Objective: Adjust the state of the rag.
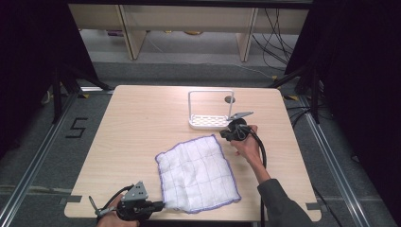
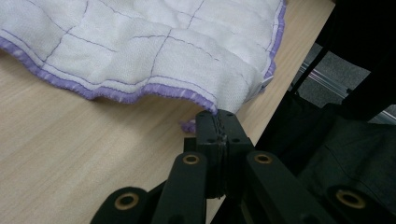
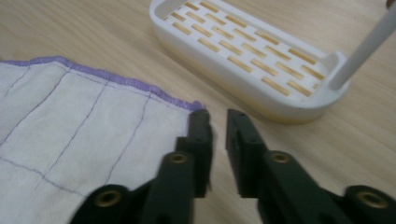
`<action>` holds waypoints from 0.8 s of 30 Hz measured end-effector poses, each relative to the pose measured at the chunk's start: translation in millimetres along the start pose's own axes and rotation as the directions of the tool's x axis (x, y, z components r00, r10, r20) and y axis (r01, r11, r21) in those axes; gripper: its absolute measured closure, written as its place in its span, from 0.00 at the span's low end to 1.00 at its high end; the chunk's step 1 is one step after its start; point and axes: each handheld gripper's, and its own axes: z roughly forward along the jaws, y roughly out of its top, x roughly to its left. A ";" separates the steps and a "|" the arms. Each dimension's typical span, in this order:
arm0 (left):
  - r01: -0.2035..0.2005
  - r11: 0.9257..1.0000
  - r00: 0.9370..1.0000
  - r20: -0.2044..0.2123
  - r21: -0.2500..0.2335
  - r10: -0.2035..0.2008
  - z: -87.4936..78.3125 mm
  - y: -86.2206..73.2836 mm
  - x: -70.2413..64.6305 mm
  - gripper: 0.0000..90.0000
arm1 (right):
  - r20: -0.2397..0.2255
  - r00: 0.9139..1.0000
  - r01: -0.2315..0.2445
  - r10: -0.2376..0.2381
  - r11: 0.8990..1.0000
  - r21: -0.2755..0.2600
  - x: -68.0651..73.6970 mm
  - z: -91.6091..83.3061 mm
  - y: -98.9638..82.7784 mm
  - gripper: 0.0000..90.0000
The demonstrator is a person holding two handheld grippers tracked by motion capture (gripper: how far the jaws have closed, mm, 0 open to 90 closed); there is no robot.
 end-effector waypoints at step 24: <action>-0.008 1.000 1.000 0.016 -0.013 0.008 1.2 2.3 2.4 0.99 | 0.077 0.997 0.021 -0.023 0.999 0.029 -1.3 2.3 3.9 0.99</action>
